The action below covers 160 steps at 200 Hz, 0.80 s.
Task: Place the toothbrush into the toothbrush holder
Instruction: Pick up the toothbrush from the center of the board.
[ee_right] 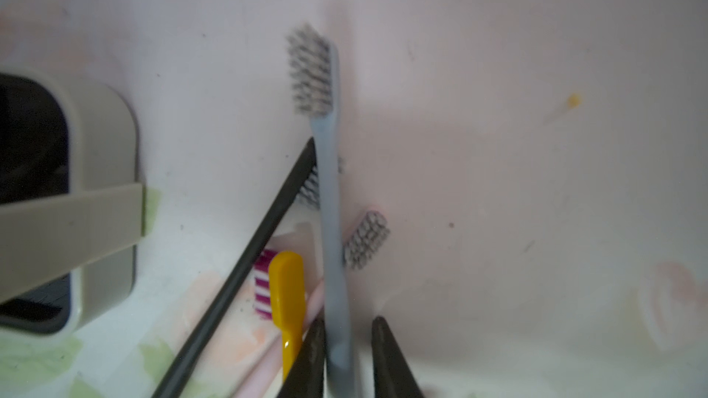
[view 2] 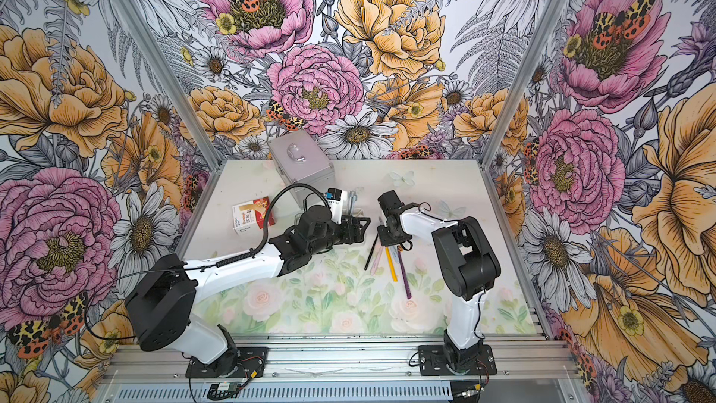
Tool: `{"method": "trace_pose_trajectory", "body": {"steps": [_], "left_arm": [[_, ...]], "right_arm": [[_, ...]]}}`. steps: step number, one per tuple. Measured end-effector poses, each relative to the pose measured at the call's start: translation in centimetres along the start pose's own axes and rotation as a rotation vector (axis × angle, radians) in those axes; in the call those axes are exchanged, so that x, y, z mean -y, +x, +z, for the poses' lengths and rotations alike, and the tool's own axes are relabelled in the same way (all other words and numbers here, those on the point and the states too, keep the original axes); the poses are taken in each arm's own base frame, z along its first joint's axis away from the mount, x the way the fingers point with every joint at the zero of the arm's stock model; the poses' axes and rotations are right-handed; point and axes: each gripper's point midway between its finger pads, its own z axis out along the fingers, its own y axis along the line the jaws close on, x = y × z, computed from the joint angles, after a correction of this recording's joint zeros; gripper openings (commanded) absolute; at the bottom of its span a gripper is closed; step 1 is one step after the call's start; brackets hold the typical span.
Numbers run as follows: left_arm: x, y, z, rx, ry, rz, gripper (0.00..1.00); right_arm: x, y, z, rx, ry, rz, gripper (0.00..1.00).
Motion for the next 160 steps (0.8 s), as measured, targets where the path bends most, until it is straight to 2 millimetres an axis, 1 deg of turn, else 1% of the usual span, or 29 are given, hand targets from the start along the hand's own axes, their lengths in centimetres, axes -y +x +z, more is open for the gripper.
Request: {"method": "trace_pose_trajectory", "body": {"steps": [19,27,67,87,106,139,160], "left_arm": [[0.0,0.0,0.0,0.0,0.0,0.0,0.73],[0.0,0.0,0.0,0.0,0.0,0.0,0.73],[0.0,0.0,0.0,0.0,0.0,0.0,0.73],[0.0,0.0,0.0,0.0,0.0,0.0,0.73],[0.0,0.0,0.0,-0.001,0.0,0.0,0.73],[0.1,0.0,0.0,-0.005,0.007,-0.001,0.74],[0.2,0.1,0.1,-0.015,0.021,-0.003,0.74]], "right_arm": [[0.0,0.0,0.0,-0.001,0.0,0.0,0.04],[0.0,0.0,0.0,0.0,-0.002,-0.005,0.0],[0.0,0.0,-0.1,0.002,-0.002,-0.008,0.0],[0.0,0.2,-0.6,0.009,-0.003,-0.01,0.0],[0.0,0.2,-2.0,0.039,-0.008,-0.01,0.0],[-0.9,-0.8,-6.3,0.149,-0.063,-0.013,0.0],[-1.5,-0.9,-9.0,0.213,-0.111,-0.016,0.0]]}}
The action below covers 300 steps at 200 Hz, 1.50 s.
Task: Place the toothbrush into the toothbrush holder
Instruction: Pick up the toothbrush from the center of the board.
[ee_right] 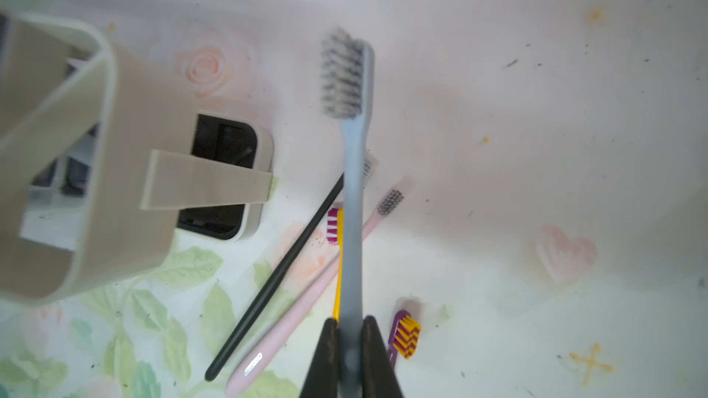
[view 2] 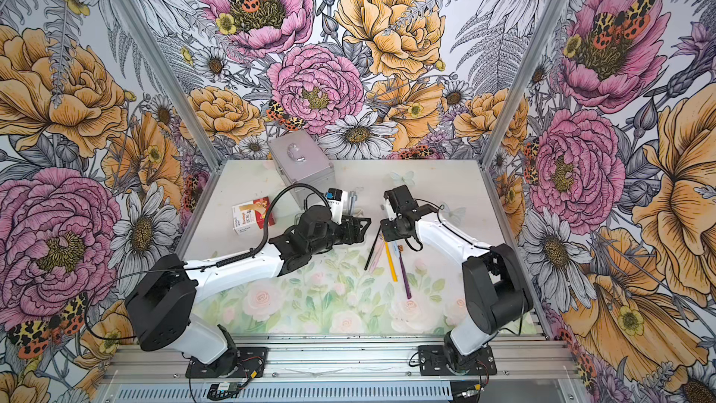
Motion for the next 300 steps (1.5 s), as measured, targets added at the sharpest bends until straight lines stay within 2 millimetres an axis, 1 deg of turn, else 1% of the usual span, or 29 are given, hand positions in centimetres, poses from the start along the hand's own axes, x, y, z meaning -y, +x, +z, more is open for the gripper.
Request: {"method": "trace_pose_trajectory", "body": {"steps": [13,44,77,111,145,165,179,189,205,222,239,274,290,300], "left_arm": [[0.2,0.0,0.3,-0.007,0.011,-0.003,0.77],[1.1,-0.1,1.3,-0.019,0.058,-0.022,0.77],[1.9,0.0,3.0,-0.036,0.097,-0.04,0.78],[2.1,0.5,4.2,-0.05,0.102,-0.059,0.79],[2.8,-0.4,4.7,-0.028,0.119,-0.058,0.79],[3.1,-0.8,5.0,-0.019,0.128,-0.057,0.77],[3.2,-0.8,5.1,-0.019,0.129,-0.059,0.73],[3.2,-0.7,5.3,-0.021,0.129,-0.059,0.68],[3.1,-0.5,5.5,-0.027,0.129,-0.072,0.55],[3.6,-0.6,5.5,-0.028,0.147,-0.069,0.43],[3.9,-0.5,5.5,-0.031,0.155,-0.07,0.41],[4.1,-0.6,5.5,-0.028,0.162,-0.069,0.26],[4.3,-0.7,5.4,-0.027,0.17,-0.07,0.17],[4.7,-0.8,5.4,-0.025,0.184,-0.078,0.06]], "right_arm": [[-0.6,-0.1,-1.4,0.033,-0.03,0.0,0.0],[-2.0,-0.5,-4.2,0.1,-0.107,-0.002,0.0],[-3.3,-1.1,-6.2,0.146,-0.174,-0.004,0.0],[-3.7,-1.1,-6.9,0.16,-0.196,-0.006,0.0],[-4.1,-0.9,-7.0,0.157,-0.212,-0.009,0.0],[-4.2,-0.7,-7.4,0.165,-0.219,-0.011,0.0],[-4.2,-0.5,-7.8,0.175,-0.22,-0.013,0.0],[-4.2,-0.5,-8.1,0.185,-0.221,-0.015,0.0],[-4.3,-0.5,-8.6,0.197,-0.223,-0.018,0.0],[-4.3,-0.3,-8.5,0.195,-0.223,-0.017,0.0],[-4.2,-0.1,-8.3,0.188,-0.222,-0.017,0.0],[-4.2,0.0,-8.3,0.187,-0.221,-0.021,0.0],[-4.2,0.0,-8.3,0.187,-0.22,-0.023,0.0],[-4.2,0.0,-8.2,0.186,-0.22,-0.023,0.0]]}}
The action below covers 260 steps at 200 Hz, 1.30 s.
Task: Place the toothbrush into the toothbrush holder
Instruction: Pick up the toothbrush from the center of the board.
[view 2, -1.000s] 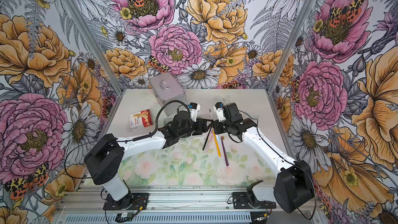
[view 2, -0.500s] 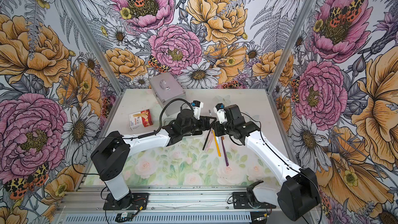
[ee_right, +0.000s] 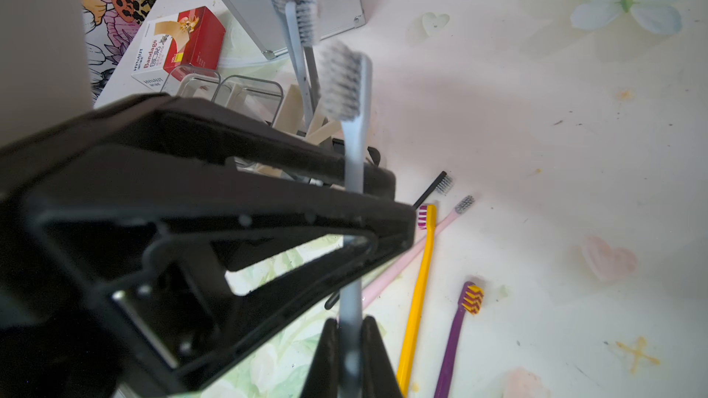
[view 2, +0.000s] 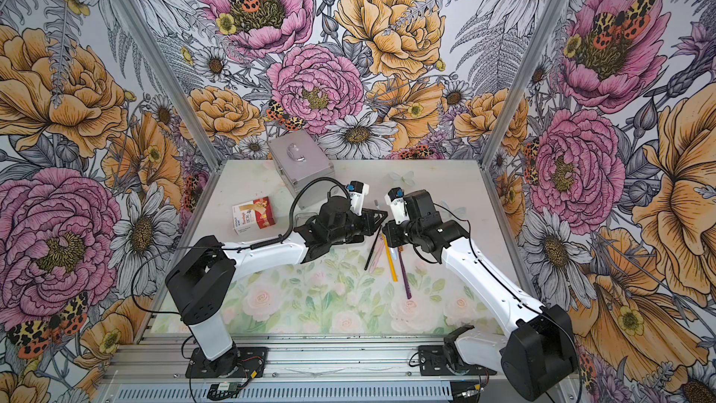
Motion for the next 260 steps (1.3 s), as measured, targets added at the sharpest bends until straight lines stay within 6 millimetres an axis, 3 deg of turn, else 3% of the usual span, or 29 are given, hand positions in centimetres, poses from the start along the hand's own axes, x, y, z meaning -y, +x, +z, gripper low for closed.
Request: {"method": "trace_pose_trajectory", "body": {"steps": [6,17,65,99,137,213,260], "left_arm": [[0.5,-0.2,0.0,0.003,0.018,-0.006,0.0],[1.4,-0.4,0.0,0.01,0.039,0.0,0.0],[1.4,-0.5,0.0,0.011,0.04,0.001,0.0],[1.6,-0.4,-0.2,0.013,0.044,0.02,0.0],[0.1,-1.2,-1.2,0.04,-0.017,0.077,0.0],[0.1,-3.2,-3.7,0.088,-0.094,0.243,0.0],[1.5,-3.7,-5.2,0.122,-0.16,0.445,0.0]], "right_arm": [[0.1,0.1,0.1,-0.001,0.003,0.001,0.0],[0.1,0.0,0.2,0.001,0.002,0.0,0.0],[0.1,0.0,0.1,0.004,0.003,-0.001,0.0],[0.1,0.1,-0.2,0.018,0.005,-0.003,0.23],[0.0,0.1,-1.4,0.046,0.013,-0.022,0.36],[0.8,1.3,-1.9,0.052,0.057,-0.017,0.42],[1.3,1.5,-3.2,0.097,0.096,-0.019,0.45]]}}
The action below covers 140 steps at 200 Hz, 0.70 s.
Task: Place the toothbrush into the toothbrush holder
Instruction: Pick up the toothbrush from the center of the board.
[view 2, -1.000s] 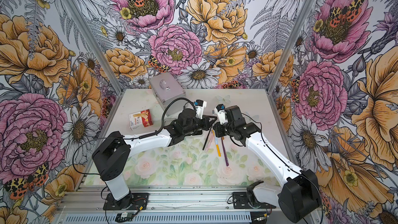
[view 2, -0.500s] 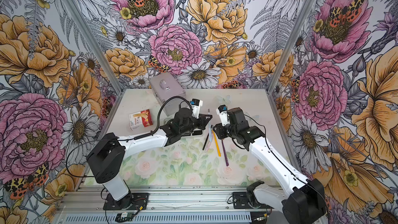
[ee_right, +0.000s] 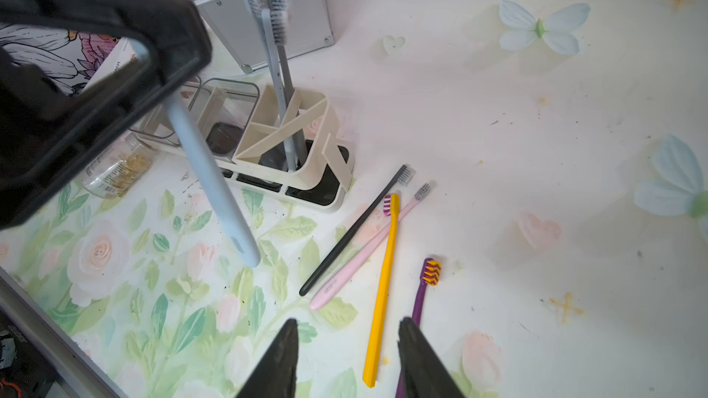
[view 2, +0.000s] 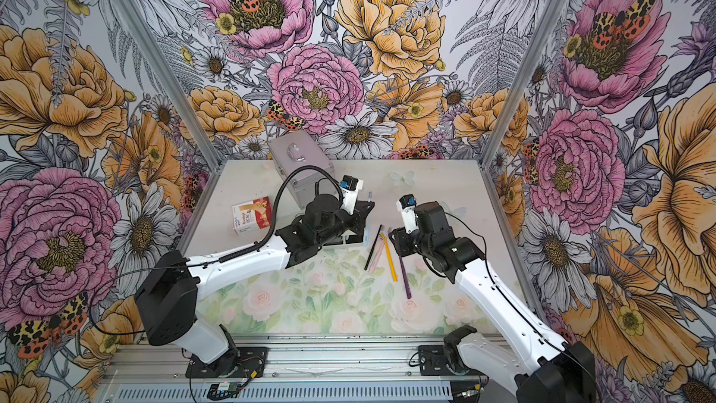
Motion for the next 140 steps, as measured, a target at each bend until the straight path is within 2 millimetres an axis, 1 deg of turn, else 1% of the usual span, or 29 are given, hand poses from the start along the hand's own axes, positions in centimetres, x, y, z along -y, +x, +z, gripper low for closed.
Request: {"method": "trace_pose_trajectory", "body": {"steps": [30,75,92,123,140], "left_arm": [[0.8,-0.3,-0.4,0.025,-0.023,0.151,0.0],[-0.9,-0.1,-0.8,0.08,-0.109,0.292,0.0],[-1.3,-0.8,-0.9,0.113,-0.133,0.316,0.0],[-1.7,-3.0,-1.3,0.199,-0.173,0.332,0.0],[-2.1,-3.9,-1.6,0.235,-0.194,0.329,0.0]], "right_arm": [[0.4,-0.1,-0.4,0.019,0.024,0.011,0.46],[1.0,0.7,-0.2,0.008,0.054,0.018,0.47],[1.1,0.7,-0.2,0.006,0.057,0.019,0.47],[1.2,0.8,-0.2,0.002,0.061,0.02,0.47],[1.3,0.9,-0.2,0.001,0.063,0.021,0.47]]}}
